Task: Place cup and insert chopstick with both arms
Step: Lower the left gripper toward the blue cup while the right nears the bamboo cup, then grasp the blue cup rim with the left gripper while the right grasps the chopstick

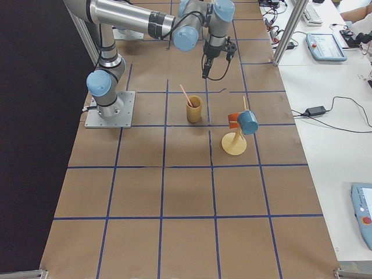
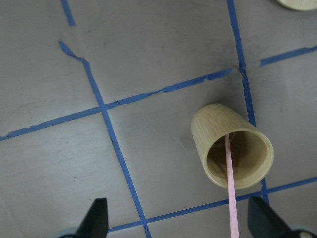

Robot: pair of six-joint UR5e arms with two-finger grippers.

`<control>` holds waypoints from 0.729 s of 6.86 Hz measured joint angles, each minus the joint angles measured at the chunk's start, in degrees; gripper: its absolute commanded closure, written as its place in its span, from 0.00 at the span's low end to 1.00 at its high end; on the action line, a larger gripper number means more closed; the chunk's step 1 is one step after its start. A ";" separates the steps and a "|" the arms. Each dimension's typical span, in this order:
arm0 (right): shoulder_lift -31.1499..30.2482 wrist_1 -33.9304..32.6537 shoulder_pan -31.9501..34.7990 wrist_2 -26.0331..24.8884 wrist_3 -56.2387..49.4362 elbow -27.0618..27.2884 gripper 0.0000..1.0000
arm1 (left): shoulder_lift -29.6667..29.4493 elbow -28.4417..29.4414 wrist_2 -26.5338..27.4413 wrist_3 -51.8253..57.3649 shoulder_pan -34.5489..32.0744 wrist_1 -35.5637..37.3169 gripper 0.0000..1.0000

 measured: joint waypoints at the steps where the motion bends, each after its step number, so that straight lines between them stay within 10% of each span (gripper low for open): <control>1: 0.04 -1.10 -2.13 0.18 0.76 1.76 0.00 | -0.09 -2.40 0.01 0.82 0.37 2.28 0.00; 5: -0.43 -1.80 -4.90 0.88 0.84 8.89 0.00 | 0.56 -12.52 0.65 1.56 2.86 15.57 0.00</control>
